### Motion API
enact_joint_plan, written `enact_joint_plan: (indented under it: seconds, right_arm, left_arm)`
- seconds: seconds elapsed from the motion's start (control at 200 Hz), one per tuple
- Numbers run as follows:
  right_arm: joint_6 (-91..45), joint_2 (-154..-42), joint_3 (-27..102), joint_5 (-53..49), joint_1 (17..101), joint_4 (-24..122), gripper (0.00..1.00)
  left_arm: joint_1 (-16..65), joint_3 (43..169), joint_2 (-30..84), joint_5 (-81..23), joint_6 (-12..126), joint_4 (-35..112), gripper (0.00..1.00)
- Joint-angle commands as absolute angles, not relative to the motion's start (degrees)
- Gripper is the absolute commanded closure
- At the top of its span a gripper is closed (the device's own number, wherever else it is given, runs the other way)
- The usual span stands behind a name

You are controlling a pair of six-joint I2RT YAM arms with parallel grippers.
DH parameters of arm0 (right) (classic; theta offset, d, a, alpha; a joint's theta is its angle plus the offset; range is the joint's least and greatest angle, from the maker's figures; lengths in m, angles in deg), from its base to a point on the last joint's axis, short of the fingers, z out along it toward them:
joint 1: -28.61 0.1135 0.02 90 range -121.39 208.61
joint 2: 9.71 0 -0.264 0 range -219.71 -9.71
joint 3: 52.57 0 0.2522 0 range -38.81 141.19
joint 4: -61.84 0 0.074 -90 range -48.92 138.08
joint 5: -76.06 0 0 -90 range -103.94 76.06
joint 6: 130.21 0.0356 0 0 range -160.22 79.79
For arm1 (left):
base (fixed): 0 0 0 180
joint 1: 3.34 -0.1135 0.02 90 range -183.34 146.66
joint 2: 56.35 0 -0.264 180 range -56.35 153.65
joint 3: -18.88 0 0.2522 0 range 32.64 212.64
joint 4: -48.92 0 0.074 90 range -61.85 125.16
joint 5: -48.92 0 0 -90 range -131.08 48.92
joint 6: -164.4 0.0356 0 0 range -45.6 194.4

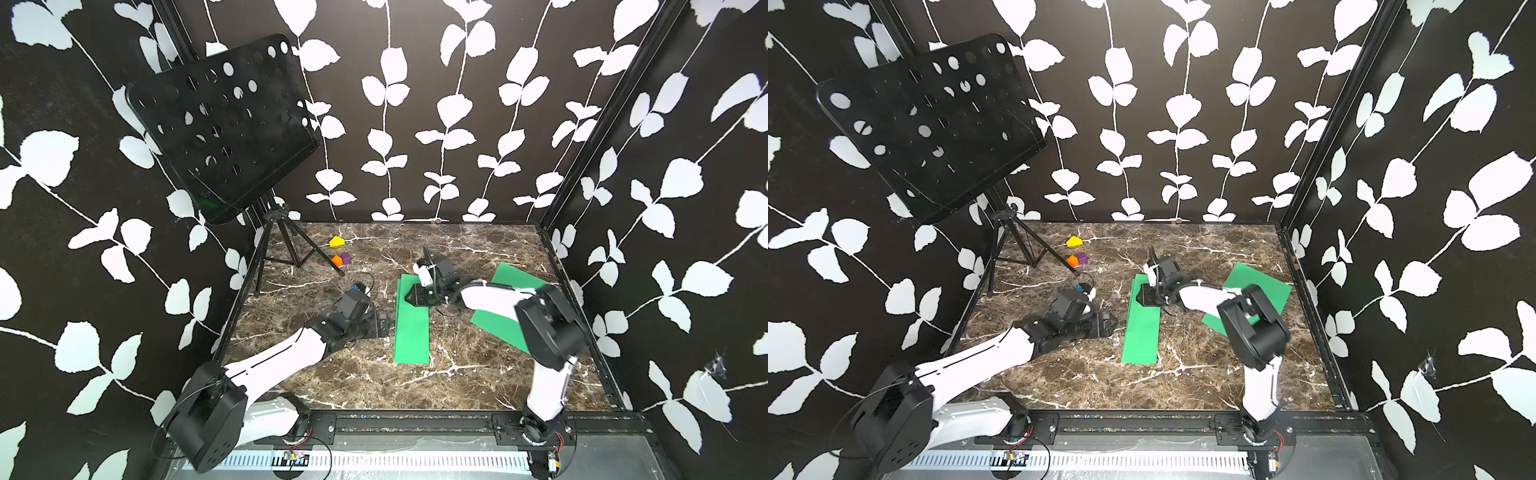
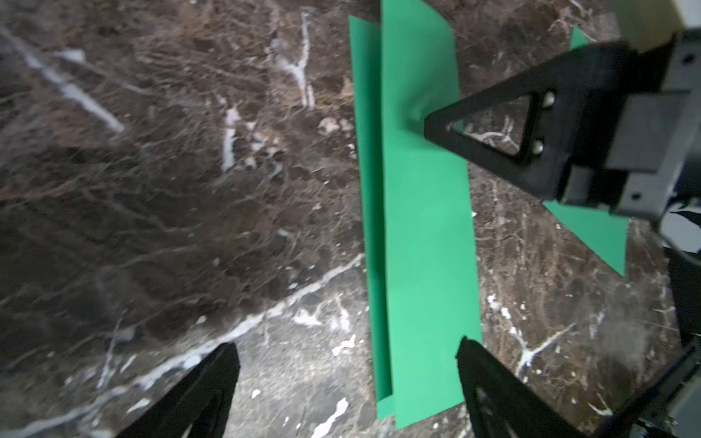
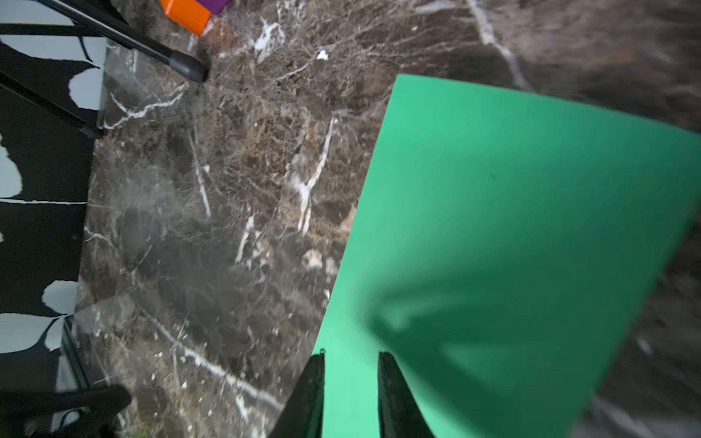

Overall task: Fold the rectangular paper in half along the long edge
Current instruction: Adjust the paper at the center of the board.

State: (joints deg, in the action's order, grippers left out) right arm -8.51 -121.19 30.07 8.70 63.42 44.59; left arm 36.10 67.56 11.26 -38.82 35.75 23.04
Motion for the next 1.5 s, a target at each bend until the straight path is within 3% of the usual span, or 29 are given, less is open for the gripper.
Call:
enact_joint_plan:
  seconds: [0.0, 0.275, 0.51, 0.91, 1.035, 1.14, 1.495]
  right_arm:
    - [-11.0, -124.7, 34.3, 10.2, 63.4, 42.4, 0.76]
    - [-12.5, -128.9, 37.7, 8.0, 57.6, 41.3, 0.76]
    - [-13.1, -124.6, 31.9, 5.7, 50.2, 41.1, 0.76]
    - [-6.8, -101.9, 4.6, 4.1, 47.6, 44.6, 0.76]
    - [-6.1, -92.2, -1.3, 3.9, 49.2, 44.0, 0.64]
    - [-7.4, -86.8, -2.7, 1.3, 51.7, 39.3, 0.61]
    - [-8.1, -85.5, -2.4, 2.0, 54.3, 36.9, 0.63]
  left_arm:
    - [35.9, 66.5, 9.2, -43.3, 34.8, 21.2, 0.08]
    - [35.9, 70.1, 12.8, -41.5, 37.2, 20.5, 0.06]
    - [35.9, 71.6, 15.3, -40.5, 38.0, 21.7, 0.05]
    - [35.9, 72.9, 17.4, -39.3, 38.8, 22.1, 0.05]
    - [36.1, 73.1, 17.9, -38.6, 38.6, 22.5, 0.04]
    - [38.6, 74.8, 18.7, -38.4, 38.3, 22.4, 0.05]
    - [51.8, 89.9, 39.0, -30.3, 40.0, 22.0, 0.41]
